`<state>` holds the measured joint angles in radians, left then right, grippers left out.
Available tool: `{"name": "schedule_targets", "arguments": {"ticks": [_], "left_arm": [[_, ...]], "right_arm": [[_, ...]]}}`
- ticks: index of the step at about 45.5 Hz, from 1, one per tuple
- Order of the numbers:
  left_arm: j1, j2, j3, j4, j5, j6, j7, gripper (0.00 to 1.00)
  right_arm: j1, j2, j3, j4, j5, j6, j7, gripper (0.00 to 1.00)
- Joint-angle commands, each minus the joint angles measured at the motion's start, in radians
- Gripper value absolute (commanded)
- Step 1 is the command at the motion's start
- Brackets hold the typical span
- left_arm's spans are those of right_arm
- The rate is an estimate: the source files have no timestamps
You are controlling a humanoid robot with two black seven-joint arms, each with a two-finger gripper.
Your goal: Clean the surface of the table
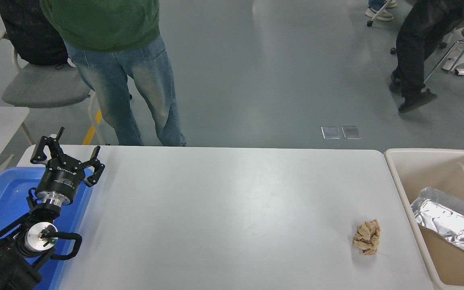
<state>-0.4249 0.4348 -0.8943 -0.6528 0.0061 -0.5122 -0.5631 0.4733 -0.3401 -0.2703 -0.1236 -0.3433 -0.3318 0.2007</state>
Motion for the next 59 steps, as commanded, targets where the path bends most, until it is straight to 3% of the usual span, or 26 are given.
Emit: {"name": "schedule_targets", "arguments": {"ticks": [1, 36, 42, 47, 53, 59], "left_arm": [[0.000, 0.001, 0.000, 0.001, 0.000, 0.000, 0.002, 0.99], [-0.005, 0.001, 0.003, 0.001, 0.000, 0.001, 0.002, 0.99], [-0.006, 0.001, 0.003, 0.001, 0.000, 0.001, 0.000, 0.99], [-0.005, 0.001, 0.003, 0.001, 0.000, 0.001, 0.002, 0.99], [-0.005, 0.001, 0.003, 0.001, 0.000, 0.001, 0.000, 0.99], [-0.003, 0.001, 0.003, 0.001, 0.000, 0.001, 0.000, 0.99]], "right_arm": [[-0.002, -0.005, -0.001, -0.002, 0.007, -0.003, -0.001, 1.00], [0.016, -0.037, 0.025, 0.028, 0.043, 0.008, -0.001, 1.00], [0.051, -0.143, 0.219, 0.177, 0.041, 0.019, 0.000, 1.00], [0.050, -0.328, 0.613, 0.534, 0.041, 0.023, 0.000, 1.00], [-0.007, -0.367, 0.809, 0.670, 0.041, 0.042, 0.005, 1.00], [-0.015, -0.404, 0.873, 0.677, 0.124, 0.291, 0.000, 1.00]]}}
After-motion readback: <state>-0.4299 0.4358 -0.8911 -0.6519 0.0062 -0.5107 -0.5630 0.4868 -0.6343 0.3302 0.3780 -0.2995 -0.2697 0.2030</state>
